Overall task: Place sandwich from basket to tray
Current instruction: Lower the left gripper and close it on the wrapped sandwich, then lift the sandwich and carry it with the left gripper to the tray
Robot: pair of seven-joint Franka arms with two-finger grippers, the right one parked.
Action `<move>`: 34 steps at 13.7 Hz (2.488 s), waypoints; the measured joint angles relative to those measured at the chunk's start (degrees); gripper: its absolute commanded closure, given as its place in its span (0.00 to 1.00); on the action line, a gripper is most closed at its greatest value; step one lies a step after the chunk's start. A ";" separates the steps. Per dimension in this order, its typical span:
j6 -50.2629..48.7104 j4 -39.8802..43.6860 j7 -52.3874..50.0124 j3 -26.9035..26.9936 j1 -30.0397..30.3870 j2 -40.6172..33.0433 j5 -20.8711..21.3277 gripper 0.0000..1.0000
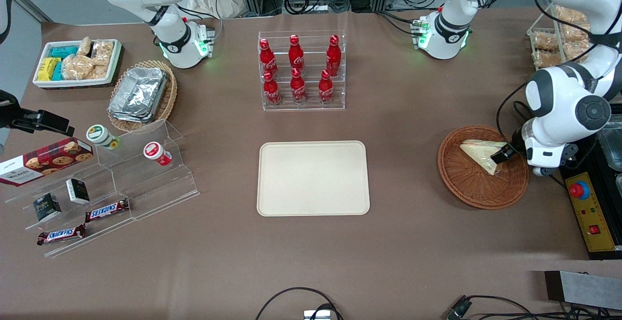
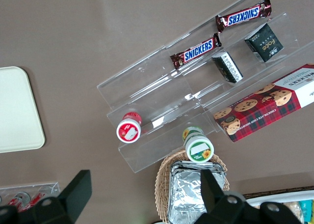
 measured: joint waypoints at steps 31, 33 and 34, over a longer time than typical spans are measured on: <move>-36.81 43.51 3.13 -21.39 -14.67 15.54 0.49 1.00; -36.52 46.43 3.28 -21.47 -16.16 21.32 0.64 1.00; -36.20 47.21 3.30 -21.48 -16.94 23.84 0.71 1.00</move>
